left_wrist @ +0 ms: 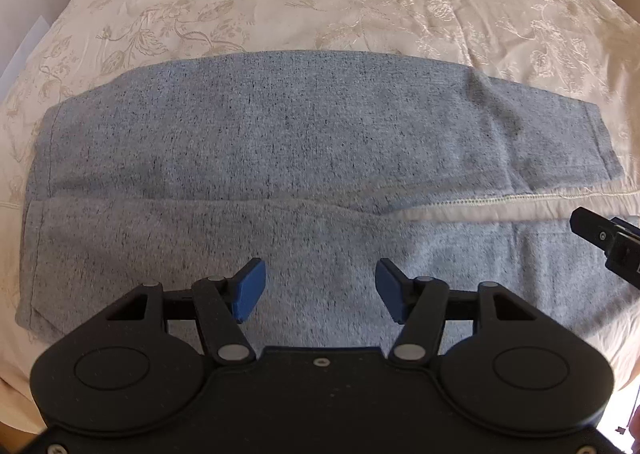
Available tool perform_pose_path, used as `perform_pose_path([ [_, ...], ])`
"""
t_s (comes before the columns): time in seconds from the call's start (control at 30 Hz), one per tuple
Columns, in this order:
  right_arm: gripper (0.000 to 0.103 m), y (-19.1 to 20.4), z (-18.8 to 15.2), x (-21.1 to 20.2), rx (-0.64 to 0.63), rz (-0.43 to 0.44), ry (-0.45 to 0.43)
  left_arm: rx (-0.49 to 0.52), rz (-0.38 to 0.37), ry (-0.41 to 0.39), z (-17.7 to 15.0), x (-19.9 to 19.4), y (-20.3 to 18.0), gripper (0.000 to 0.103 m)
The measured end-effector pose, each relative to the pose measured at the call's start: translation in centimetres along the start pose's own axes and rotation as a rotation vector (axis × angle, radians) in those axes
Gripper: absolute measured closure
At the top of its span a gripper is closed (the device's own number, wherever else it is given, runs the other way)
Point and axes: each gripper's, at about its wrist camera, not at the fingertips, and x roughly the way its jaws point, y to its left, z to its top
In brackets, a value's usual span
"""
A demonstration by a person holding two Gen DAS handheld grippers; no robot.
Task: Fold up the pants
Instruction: 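Lower the right gripper onto a pant leg cuff and close on it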
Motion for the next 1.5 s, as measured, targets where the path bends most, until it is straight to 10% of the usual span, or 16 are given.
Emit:
perform_pose_path([
  [0.67,0.045,3.8,10.0,18.2,-0.222,0.224,0.099,-0.235,0.127,0.098,0.0,1.8,1.4,0.040],
  [1.13,0.047,-12.0,14.2,22.8,-0.106,-0.259,0.089,-0.155,0.115,0.088,1.3,2.9,-2.4,0.040],
  [1.4,0.046,-9.2,14.5,20.3,-0.083,0.010,0.075,-0.133,0.112,0.073,0.9,3.3,-3.8,0.039],
  [1.5,0.048,-6.6,14.0,22.4,-0.162,-0.024,0.131,-0.113,0.108,0.054,1.3,3.6,-4.0,0.039],
])
